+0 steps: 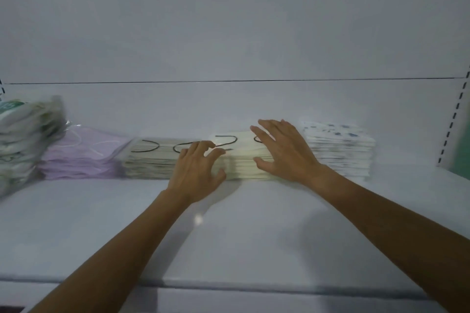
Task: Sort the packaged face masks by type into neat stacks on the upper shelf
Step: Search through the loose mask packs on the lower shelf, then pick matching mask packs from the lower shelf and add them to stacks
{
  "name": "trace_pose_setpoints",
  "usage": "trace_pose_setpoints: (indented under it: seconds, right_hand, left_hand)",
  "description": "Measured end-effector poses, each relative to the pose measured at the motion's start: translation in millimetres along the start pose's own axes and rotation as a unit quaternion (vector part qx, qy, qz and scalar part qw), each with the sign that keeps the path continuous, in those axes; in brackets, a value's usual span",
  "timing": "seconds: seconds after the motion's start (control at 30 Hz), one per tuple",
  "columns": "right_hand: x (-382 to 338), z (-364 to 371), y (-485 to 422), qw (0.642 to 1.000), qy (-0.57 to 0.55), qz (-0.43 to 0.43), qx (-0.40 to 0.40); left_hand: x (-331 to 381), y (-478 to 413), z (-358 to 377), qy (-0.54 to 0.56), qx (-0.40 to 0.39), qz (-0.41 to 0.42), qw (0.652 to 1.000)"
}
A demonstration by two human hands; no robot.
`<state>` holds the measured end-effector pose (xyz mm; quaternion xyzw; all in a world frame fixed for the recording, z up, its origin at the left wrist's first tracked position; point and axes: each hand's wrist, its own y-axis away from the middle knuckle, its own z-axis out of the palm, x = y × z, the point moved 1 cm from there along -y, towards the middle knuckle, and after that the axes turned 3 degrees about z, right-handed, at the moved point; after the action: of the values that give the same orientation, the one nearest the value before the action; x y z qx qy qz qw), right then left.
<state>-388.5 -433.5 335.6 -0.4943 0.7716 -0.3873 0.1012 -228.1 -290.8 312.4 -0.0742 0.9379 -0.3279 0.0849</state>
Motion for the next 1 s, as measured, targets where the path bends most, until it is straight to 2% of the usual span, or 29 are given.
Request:
trace_pose_setpoints:
  seconds: [0.1, 0.2, 0.3, 0.37, 0.47, 0.57, 0.77, 0.87, 1.0]
  right_hand:
    - [-27, -18, 19, 0.999, -0.022, 0.023, 0.016]
    - [-63, -28, 42, 0.999, -0.03, 0.042, -0.012]
    - [-105, -43, 70, 0.997, -0.017, 0.072, -0.037]
    - [-129, -54, 90, 0.988, -0.028, 0.135, -0.076]
    - [-158, -73, 123, 0.969, -0.046, 0.226, -0.091]
    - [-184, -83, 163, 0.968, -0.073, 0.221, -0.094]
    - [-214, -87, 238, 0.973, -0.048, 0.201, -0.098]
    - [-214, -75, 283, 0.966, -0.049, 0.21, -0.145]
    - [-197, -57, 342, 0.923, -0.066, 0.268, -0.269]
  left_hand:
    - [5, 27, -15, 0.039, -0.024, -0.014, 0.999]
    - [15, 64, -36, 0.044, -0.063, -0.029, 0.997]
    - [21, 111, -62, 0.052, -0.064, -0.034, 0.996]
    - [24, 145, -77, 0.066, -0.045, -0.035, 0.996]
    - [34, 192, -92, 0.083, -0.023, -0.041, 0.995]
    - [49, 235, -96, 0.112, -0.023, -0.058, 0.992]
    - [66, 304, -69, 0.099, -0.103, -0.059, 0.988]
    - [76, 323, -47, 0.129, -0.15, -0.082, 0.977]
    - [102, 334, -19, 0.166, -0.181, -0.107, 0.963]
